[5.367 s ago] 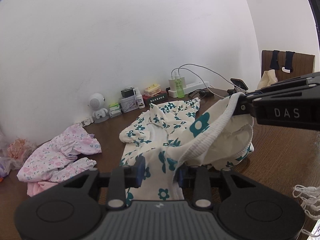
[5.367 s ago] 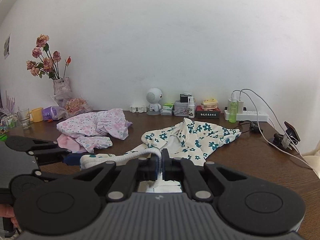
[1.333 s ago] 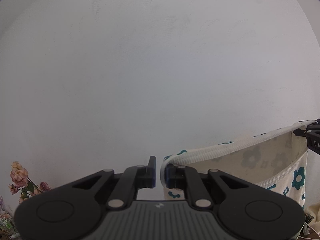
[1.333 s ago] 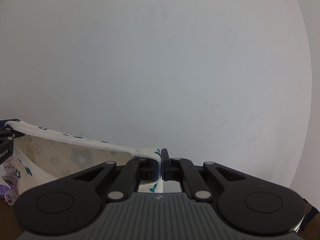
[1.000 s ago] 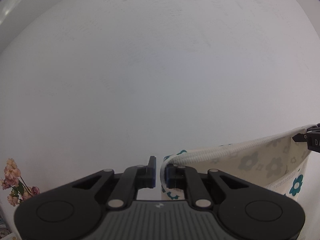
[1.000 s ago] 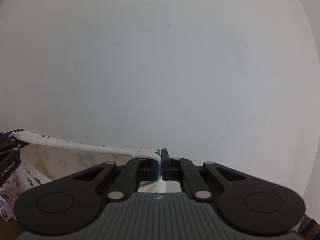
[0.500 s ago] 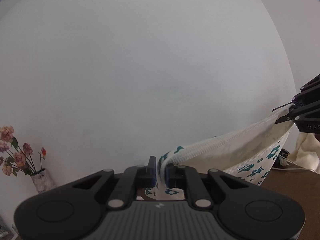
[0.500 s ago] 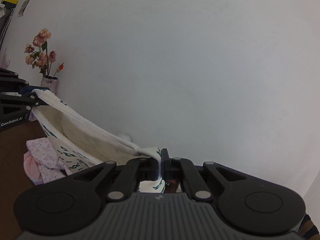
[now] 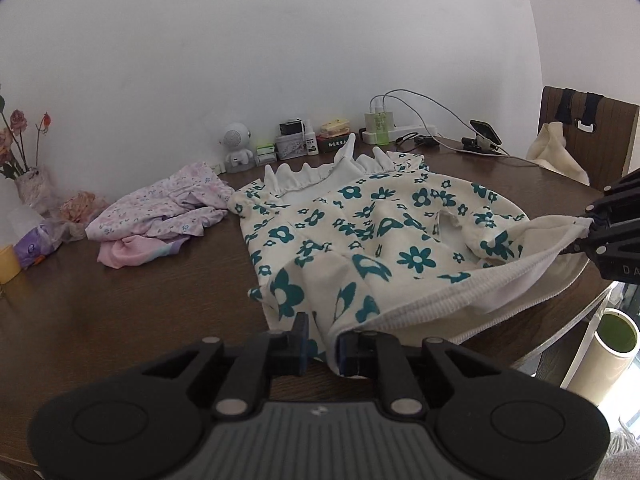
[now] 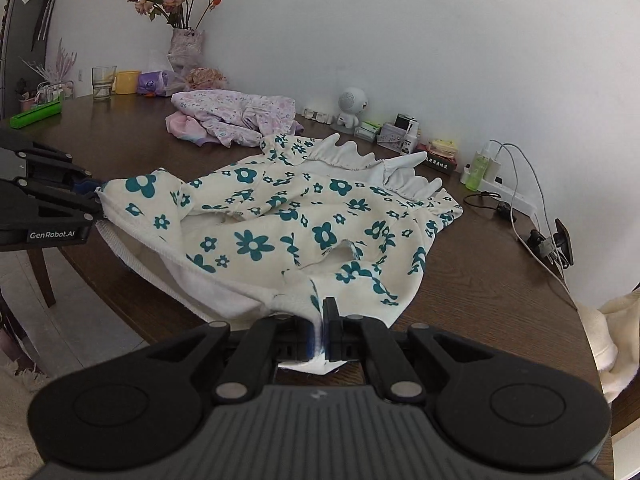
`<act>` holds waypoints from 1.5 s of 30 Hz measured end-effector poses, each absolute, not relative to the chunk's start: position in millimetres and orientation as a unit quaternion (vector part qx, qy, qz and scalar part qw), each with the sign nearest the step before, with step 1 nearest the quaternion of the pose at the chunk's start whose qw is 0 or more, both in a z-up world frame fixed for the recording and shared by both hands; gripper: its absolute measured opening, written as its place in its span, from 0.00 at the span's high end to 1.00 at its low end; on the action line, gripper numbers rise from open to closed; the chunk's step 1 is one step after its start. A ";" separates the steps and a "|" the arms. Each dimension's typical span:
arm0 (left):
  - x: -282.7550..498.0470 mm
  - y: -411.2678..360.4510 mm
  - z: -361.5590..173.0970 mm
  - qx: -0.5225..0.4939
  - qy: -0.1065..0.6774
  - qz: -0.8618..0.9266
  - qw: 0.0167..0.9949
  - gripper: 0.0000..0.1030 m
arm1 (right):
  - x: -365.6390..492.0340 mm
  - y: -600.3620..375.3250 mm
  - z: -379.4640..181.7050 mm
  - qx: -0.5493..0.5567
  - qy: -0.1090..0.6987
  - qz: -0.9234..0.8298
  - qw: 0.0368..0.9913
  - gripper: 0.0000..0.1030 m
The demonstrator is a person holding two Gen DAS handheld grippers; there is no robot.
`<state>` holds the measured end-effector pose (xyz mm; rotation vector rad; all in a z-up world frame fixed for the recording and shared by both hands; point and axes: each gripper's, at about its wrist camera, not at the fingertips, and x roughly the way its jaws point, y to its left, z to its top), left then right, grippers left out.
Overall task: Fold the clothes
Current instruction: 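Lower the hem onto the dress and open both grippers, then smooth the dress flat with both grippers, pressing the fabric toward the collar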
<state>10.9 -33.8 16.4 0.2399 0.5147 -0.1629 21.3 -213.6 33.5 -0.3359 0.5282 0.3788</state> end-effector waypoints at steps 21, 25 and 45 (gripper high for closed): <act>25.4 37.4 79.3 0.024 0.284 -0.186 0.940 0.26 | 40.1 -278.2 64.1 0.008 0.327 0.251 0.911 0.44; 66.3 6.7 83.9 0.115 0.286 -0.146 0.940 0.26 | 79.4 -278.8 65.9 0.013 0.342 0.236 0.909 0.44; 122.4 -29.6 31.4 0.246 0.363 -0.192 0.878 0.53 | 130.7 -295.5 51.7 0.025 0.373 0.234 0.898 0.47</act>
